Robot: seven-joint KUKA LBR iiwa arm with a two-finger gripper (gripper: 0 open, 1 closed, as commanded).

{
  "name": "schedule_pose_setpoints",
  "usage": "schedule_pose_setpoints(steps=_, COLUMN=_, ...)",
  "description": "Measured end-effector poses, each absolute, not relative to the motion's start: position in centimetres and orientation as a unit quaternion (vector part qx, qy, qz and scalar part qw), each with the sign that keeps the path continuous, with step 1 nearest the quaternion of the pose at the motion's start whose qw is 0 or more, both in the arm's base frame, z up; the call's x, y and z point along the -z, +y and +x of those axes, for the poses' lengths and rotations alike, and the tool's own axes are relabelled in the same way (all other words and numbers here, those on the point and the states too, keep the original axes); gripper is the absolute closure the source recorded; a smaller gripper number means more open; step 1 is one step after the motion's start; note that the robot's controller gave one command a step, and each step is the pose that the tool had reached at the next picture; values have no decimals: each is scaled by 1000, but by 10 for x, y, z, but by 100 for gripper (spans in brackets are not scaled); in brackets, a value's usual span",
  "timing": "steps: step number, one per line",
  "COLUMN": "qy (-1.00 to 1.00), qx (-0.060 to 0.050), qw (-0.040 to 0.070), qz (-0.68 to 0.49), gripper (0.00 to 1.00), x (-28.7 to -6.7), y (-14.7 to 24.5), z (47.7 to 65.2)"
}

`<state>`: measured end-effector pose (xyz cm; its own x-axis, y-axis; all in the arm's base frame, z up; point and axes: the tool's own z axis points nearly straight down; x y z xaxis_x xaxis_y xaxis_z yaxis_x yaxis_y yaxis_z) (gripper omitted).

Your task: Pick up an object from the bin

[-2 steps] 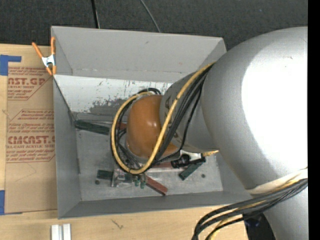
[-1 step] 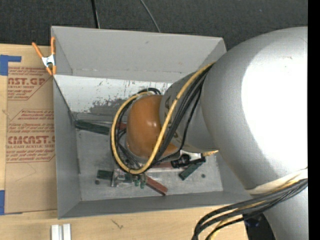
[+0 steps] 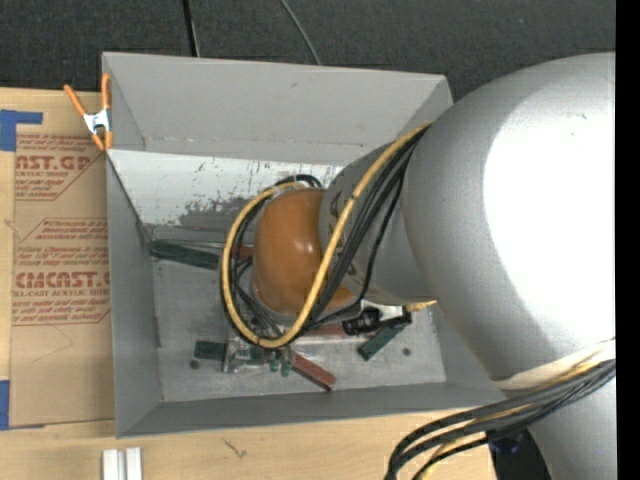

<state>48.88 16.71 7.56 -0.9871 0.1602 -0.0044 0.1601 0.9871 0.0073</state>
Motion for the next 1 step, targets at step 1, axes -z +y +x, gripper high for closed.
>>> schedule_pose_setpoints(steps=1, qy=997, qx=1, qw=-5, qz=81, gripper=100, x=-90, y=165, z=485)
